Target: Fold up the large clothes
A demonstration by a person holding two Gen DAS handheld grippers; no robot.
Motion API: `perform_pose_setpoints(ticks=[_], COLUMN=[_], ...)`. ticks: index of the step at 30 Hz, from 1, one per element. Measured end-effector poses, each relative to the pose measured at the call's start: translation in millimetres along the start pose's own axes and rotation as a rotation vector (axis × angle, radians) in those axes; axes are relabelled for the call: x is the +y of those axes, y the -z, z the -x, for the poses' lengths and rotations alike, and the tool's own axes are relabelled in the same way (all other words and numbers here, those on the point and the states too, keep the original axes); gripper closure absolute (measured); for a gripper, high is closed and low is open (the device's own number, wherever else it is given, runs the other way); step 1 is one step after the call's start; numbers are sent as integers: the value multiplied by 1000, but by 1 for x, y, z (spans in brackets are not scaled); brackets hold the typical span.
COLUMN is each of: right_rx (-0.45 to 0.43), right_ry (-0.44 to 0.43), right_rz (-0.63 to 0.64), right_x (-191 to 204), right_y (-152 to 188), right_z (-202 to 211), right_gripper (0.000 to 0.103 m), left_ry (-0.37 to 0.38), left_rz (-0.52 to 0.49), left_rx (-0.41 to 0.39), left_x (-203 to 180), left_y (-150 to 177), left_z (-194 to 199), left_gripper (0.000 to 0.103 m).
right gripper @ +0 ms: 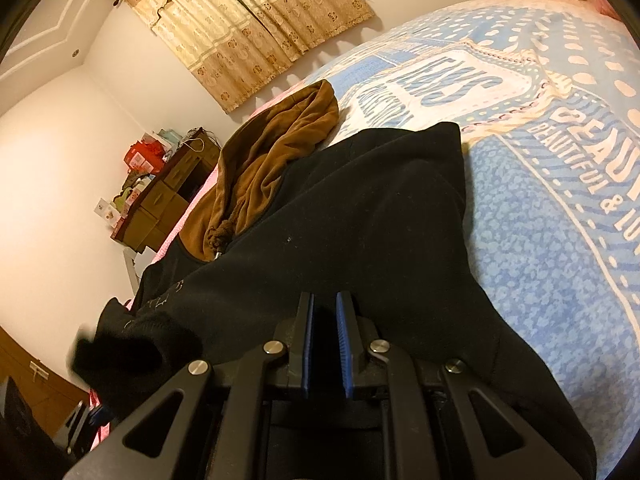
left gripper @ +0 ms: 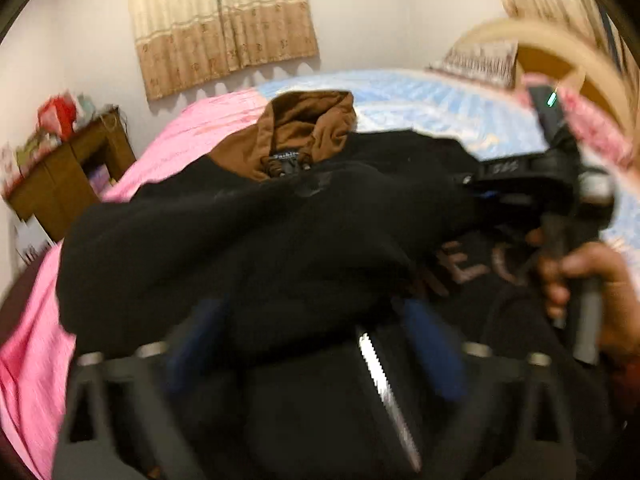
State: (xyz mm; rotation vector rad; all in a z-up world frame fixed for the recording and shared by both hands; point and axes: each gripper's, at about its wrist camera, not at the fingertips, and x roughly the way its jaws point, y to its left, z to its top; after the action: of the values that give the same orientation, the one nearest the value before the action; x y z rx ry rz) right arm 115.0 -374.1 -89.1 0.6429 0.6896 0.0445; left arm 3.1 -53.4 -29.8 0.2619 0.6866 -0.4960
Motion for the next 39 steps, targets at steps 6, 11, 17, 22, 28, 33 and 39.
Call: perform_pose_setpoints(ticks=[6, 11, 17, 22, 28, 33, 39], right_rx=[9, 47, 157, 254, 93, -128, 60], right_ry=[-15, -252, -289, -119, -101, -216, -28], right_rz=[-21, -183, -71, 136, 430, 463, 491], right_x=[-1, 10, 64, 112, 198, 229, 174], right_y=[-1, 4, 44, 53, 16, -22, 12], right_z=[-1, 28, 21, -12, 35, 117, 80], right_gripper=[91, 90, 7, 71, 82, 83, 83], left_ry=[-41, -172, -268, -312, -374, -372, -397], left_rz=[185, 442, 635, 663, 696, 786, 810], left_rx=[-19, 30, 134, 193, 212, 211, 171], left_x=[59, 130, 173, 179, 190, 205, 201], left_y=[17, 41, 50, 34, 18, 30, 35], left_z=[6, -7, -36, -60, -78, -74, -66], left_gripper=[0, 0, 0, 0, 0, 0, 0])
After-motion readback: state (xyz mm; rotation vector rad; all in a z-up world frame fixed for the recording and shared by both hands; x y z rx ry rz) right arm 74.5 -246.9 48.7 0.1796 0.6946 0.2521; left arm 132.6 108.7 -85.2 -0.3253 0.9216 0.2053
